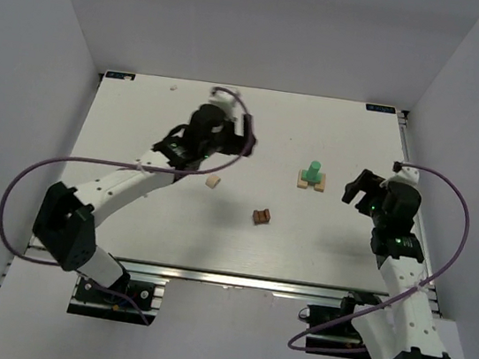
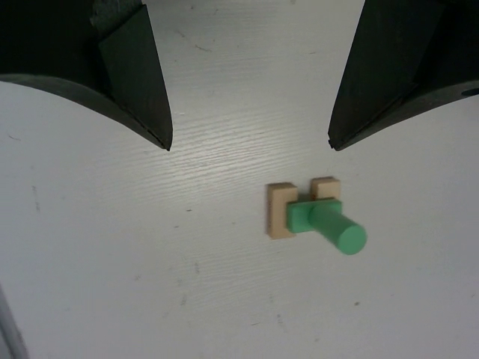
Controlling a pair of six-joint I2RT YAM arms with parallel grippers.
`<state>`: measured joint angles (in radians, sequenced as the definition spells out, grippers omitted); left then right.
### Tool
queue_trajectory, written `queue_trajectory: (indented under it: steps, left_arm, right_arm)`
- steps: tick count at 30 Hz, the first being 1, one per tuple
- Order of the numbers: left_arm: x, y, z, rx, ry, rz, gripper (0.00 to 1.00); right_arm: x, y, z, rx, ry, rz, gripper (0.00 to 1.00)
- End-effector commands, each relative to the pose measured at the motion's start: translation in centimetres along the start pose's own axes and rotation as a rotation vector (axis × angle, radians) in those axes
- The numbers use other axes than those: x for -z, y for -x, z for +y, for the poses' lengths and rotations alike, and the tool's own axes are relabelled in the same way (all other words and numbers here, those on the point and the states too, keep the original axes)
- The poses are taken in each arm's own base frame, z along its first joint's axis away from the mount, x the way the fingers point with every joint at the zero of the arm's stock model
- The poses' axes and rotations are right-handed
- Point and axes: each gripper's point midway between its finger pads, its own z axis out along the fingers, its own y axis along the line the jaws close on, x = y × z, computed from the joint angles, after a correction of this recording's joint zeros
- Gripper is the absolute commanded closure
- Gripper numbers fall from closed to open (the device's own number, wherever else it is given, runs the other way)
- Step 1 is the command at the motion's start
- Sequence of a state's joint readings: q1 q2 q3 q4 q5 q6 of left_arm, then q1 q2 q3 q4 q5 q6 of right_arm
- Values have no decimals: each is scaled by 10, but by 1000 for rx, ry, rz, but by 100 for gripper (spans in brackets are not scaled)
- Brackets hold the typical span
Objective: Build the wood block tower
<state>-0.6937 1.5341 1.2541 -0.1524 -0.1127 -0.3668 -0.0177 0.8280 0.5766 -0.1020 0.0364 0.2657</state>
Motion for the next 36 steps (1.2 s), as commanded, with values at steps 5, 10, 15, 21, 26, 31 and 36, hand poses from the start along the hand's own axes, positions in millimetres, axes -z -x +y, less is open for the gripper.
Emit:
queue_trajectory:
  steps: [5,10,15,21,26,31,36]
  left_arm:
    - [45,-64,135,187,412,65,2]
    - [67,-89,179,270,511,81,2]
    - [79,-97,188,310,497,53,2]
    - [82,-98,191,312,498,39,2]
    - [82,-104,193,313,497,56,2]
    - [79,-106,189,319,470,57,2]
    - [78,-110,189,318,468,70,2]
  right_arm:
    - [14,4,123,306,270,23,11]
    - [3,-26,178,468,299,119,11]
    - [-3,-70,208,558,302,264,11]
    - [3,-122,227,619,314,400,11]
    - [5,-148,224,644,301,473,11]
    - [7,-156,217,639,282,492,11]
    - [9,-156,221,613,311,483,11]
